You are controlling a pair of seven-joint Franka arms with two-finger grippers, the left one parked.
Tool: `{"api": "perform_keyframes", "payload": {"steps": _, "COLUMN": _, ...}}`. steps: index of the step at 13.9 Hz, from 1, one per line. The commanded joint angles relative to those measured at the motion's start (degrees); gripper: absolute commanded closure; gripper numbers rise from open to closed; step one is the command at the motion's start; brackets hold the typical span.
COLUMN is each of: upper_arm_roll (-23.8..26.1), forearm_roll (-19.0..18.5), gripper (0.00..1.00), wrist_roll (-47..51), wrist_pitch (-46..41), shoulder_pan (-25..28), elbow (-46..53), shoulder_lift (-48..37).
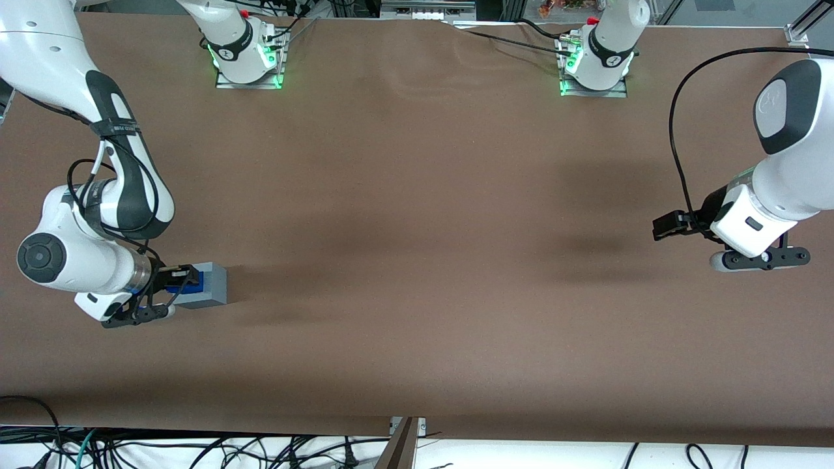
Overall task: Insert blue part into gray base with right arm
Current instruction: 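Lower the blue block into the gray base's hole, then open the right gripper and lift it off the block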
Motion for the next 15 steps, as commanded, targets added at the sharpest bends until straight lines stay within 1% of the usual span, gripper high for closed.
{"api": "perform_keyframes", "payload": {"steps": 1, "upper_arm_roll": 0.2, "forearm_roll": -0.6, "gripper": 0.33, "wrist_roll": 1.3, "wrist_pitch": 0.9, "shoulder_pan": 0.1, "elbow": -0.1, "shoulder_lift": 0.3}}
{"api": "perform_keyframes", "payload": {"steps": 2, "upper_arm_roll": 0.2, "forearm_roll": -0.4, "gripper": 0.00, "wrist_roll": 1.8, "wrist_pitch": 0.9, "shoulder_pan": 0.1, "elbow": -0.1, "shoulder_lift": 0.3}}
{"api": "perform_keyframes", "payload": {"steps": 5, "upper_arm_roll": 0.3, "forearm_roll": -0.3, "gripper": 0.00, "wrist_roll": 3.4, "wrist_pitch": 0.5, "shoulder_pan": 0.4, "elbow": 0.1, "shoulder_lift": -0.6}}
{"api": "perform_keyframes", "payload": {"steps": 9, "upper_arm_roll": 0.7, "forearm_roll": 0.2, "gripper": 0.00, "wrist_roll": 3.1, "wrist_pitch": -0.5, "shoulder_pan": 0.3, "elbow": 0.1, "shoulder_lift": -5.1}}
{"api": "perform_keyframes", "payload": {"steps": 12, "upper_arm_roll": 2.6, "forearm_roll": 0.8, "gripper": 0.00, "wrist_roll": 3.4, "wrist_pitch": -7.1, "shoulder_pan": 0.2, "elbow": 0.0, "shoulder_lift": -13.1}}
{"api": "perform_keyframes", "payload": {"steps": 14, "upper_arm_roll": 2.5, "forearm_roll": 5.5, "gripper": 0.00, "wrist_roll": 3.4, "wrist_pitch": -14.7, "shoulder_pan": 0.1, "elbow": 0.0, "shoulder_lift": -19.4}}
{"api": "perform_keyframes", "payload": {"steps": 15, "upper_arm_roll": 2.5, "forearm_roll": 6.4, "gripper": 0.00, "wrist_roll": 3.2, "wrist_pitch": -19.1, "shoulder_pan": 0.1, "elbow": 0.0, "shoulder_lift": -22.9}}
